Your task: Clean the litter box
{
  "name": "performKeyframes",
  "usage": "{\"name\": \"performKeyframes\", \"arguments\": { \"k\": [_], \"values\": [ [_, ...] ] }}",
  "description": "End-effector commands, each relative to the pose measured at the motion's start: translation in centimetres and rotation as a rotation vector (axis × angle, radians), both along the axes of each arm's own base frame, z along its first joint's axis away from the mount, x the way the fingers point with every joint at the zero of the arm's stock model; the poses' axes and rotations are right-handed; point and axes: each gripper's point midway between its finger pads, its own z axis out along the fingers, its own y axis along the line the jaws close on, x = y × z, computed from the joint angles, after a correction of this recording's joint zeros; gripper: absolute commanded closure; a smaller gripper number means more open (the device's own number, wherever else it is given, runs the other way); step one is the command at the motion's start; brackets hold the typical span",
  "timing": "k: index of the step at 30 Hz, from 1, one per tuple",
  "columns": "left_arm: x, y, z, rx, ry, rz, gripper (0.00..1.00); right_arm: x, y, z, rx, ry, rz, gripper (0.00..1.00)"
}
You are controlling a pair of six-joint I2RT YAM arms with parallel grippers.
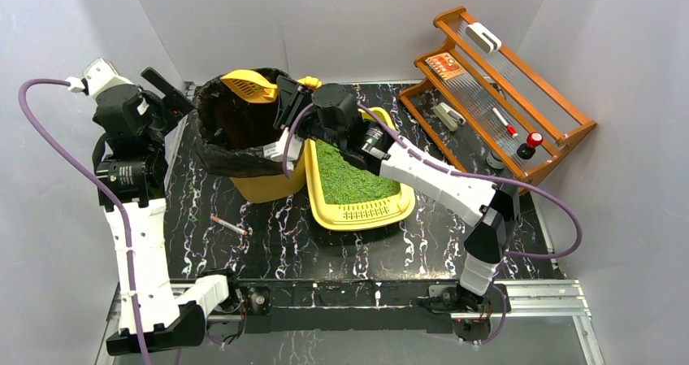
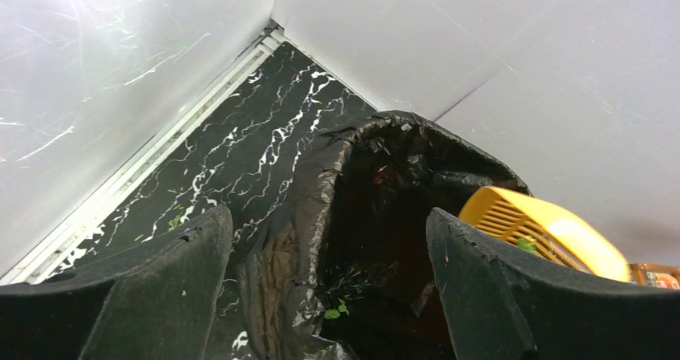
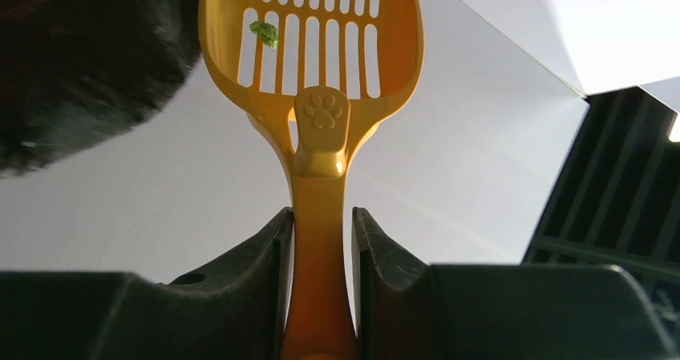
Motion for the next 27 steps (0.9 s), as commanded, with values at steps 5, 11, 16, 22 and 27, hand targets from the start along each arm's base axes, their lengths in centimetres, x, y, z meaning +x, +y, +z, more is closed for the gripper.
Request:
{"name": "performKeyframes", "arguments": {
  "k": [5, 11, 16, 22, 27],
  "values": [
    [1.6, -1.3, 1.3, -0.044, -0.059, -0.066, 0.13, -1.3, -0.6, 6.1, -0.075, -0.308, 0.031, 1.0],
    [4.2, -2.8, 0.6, -0.12, -0.059, -0.137, 0.18, -2.3, -1.0, 7.3, -0.041, -0.332, 0.044, 1.0],
    [6.1, -4.5, -3.2, -0.174, 0.07, -0.242, 0.2, -2.2, -1.1, 4.7, -0.065, -0.296, 0.044, 1.0],
    [5.0, -3.6, -1.1, -0.169, 0.03, -0.174, 0.2, -2.8, -1.1, 5.3, -0.031, -0.305, 0.067, 1.0],
    [4.3, -3.3, 3.4, -0.186, -0.121, -0.14, 0.22, -3.4, -1.1, 7.1, 0.001, -0.338, 0.081, 1.0]
  ]
}}
